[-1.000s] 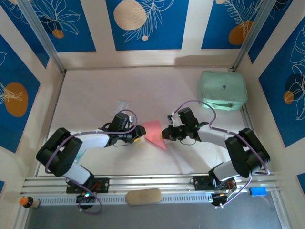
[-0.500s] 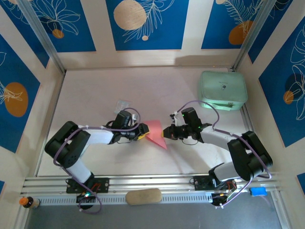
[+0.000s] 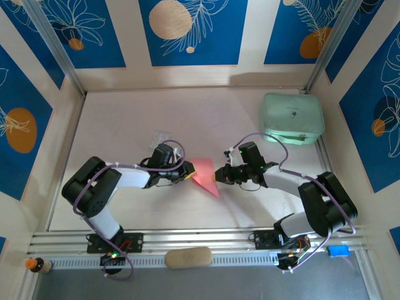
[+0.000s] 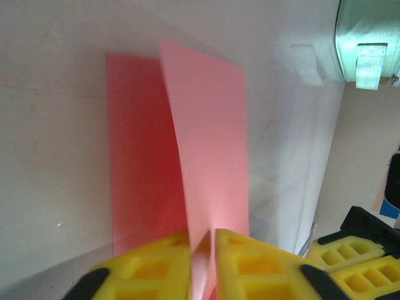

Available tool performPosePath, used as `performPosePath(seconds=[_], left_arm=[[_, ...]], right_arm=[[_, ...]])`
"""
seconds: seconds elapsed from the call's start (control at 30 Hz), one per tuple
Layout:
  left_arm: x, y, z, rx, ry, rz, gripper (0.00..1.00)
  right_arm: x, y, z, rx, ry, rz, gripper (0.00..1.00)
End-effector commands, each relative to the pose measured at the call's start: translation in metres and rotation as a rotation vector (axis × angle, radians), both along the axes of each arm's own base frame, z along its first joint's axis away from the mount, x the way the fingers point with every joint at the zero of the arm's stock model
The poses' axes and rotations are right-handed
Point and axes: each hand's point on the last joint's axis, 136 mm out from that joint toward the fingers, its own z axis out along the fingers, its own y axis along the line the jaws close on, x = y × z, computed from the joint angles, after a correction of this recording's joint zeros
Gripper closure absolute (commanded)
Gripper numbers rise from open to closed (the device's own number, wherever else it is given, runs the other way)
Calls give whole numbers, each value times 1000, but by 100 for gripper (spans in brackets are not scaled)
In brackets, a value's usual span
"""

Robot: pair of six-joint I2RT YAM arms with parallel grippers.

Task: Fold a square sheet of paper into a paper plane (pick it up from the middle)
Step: Fourth fold the wing at the center of the table.

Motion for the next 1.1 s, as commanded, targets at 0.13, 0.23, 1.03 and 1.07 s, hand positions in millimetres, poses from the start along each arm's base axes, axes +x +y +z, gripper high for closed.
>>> performPosePath(seconds=[0.13,0.23,1.03,1.07], left_arm=[[11,14,8,27,-54,80,97],[11,24,9,65,-54,124,99],[4,39,24,107,-78,191,100],[4,39,23,109,-76,190,100]], right_arm=[[5,-19,-4,-215,-104,-58,76],[11,-28,-2,-348,-243,-88,71],[-17,46,19,-487,-1053,230,59],[-17,46,19,-490,-1059,228,59]])
